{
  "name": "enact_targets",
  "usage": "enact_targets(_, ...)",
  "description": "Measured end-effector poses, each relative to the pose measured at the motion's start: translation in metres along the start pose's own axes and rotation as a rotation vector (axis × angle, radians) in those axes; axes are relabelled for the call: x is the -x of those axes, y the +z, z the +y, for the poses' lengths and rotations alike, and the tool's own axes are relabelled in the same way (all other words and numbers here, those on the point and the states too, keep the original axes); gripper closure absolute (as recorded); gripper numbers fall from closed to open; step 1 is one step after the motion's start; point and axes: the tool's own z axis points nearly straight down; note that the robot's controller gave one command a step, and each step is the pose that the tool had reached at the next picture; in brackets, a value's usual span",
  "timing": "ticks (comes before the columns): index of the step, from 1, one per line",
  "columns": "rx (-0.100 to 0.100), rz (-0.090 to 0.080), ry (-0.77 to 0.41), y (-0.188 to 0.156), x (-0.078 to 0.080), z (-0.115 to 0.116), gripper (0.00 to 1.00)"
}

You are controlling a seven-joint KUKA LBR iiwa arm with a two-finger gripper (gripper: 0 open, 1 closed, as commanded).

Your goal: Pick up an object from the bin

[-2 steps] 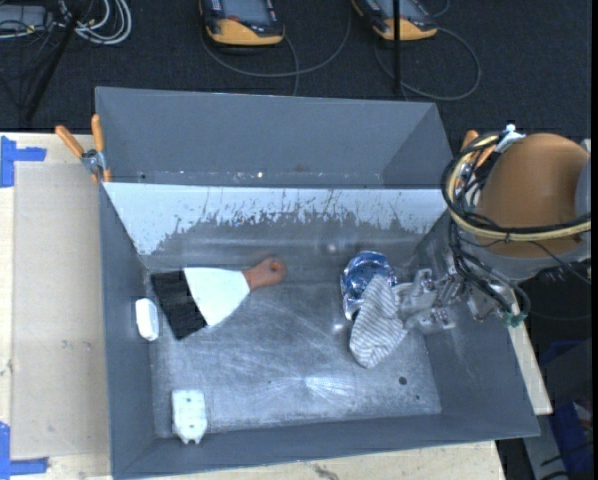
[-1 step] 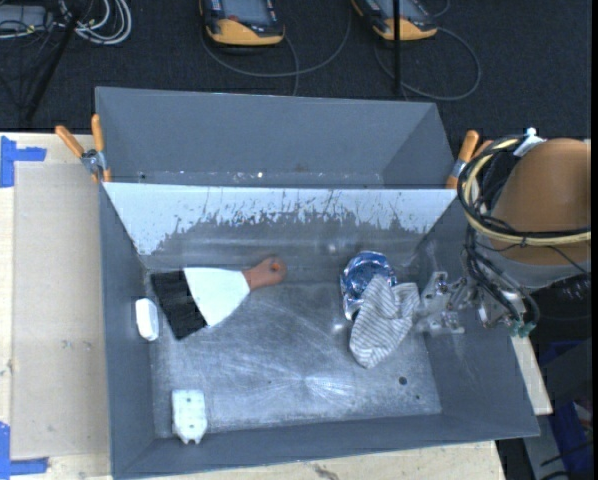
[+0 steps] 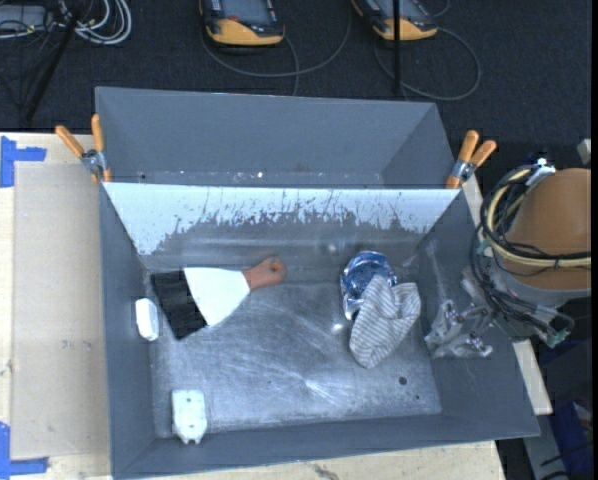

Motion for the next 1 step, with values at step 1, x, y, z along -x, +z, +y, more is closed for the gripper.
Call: enact_targets(1,0.000,0.000,-0.026,0.0021,-0.0027,-0.0019,1.00)
